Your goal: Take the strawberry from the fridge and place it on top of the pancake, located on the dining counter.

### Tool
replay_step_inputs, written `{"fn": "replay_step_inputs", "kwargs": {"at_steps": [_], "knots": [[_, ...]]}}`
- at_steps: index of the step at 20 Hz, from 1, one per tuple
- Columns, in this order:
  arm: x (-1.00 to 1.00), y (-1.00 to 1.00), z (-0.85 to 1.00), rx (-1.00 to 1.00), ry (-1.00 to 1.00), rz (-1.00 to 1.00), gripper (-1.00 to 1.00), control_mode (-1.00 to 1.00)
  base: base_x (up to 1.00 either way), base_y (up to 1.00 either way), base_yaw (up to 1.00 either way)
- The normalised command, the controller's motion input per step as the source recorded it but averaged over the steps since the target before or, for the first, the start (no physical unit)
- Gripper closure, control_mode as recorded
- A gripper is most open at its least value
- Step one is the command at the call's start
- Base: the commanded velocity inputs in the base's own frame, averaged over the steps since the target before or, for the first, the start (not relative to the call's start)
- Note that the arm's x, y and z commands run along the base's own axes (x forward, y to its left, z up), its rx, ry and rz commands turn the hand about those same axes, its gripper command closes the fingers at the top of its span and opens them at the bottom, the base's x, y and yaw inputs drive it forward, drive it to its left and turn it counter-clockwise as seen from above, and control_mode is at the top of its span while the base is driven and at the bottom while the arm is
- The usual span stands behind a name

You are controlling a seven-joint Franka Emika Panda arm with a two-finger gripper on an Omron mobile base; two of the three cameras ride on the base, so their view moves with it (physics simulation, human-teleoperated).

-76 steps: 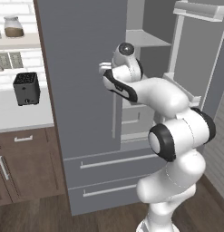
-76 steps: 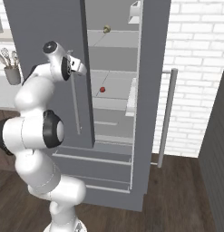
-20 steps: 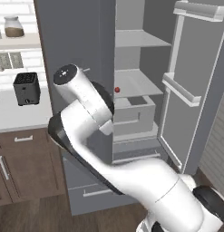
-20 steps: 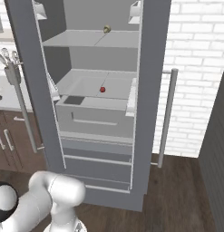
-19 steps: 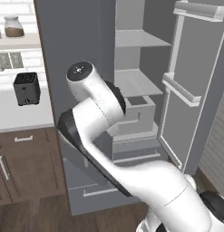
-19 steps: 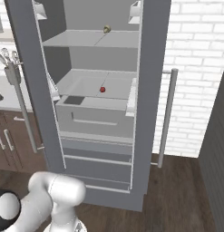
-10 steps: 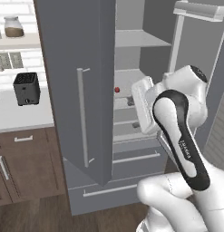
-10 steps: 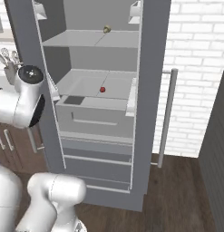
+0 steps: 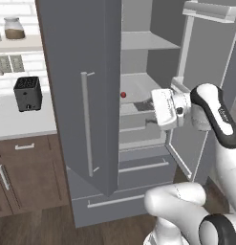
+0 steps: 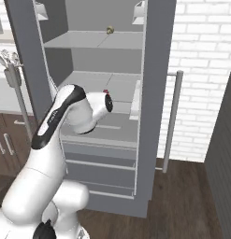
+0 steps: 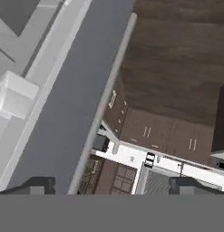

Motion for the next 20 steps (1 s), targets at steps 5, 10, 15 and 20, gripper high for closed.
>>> {"fn": "replay_step_inputs", "kwargs": {"at_steps": [5,10,15,20], "knots": [[1.0,0.24,-0.01,0.16,0.05,0.36,-1.0,-1.0,0.0,0.0,0.0],[0.83,0.38,-0.11,-0.01,-0.15,0.22,-1.0,-1.0,0.0,0.0,0.0],[0.2,0.7,-0.02,0.0,-0.07,0.0,-1.0,-1.0,0.0,0.0,0.0],[-0.13,0.87,-0.03,0.0,-0.02,-0.09,-1.0,-1.0,0.0,0.0,0.0]]}}
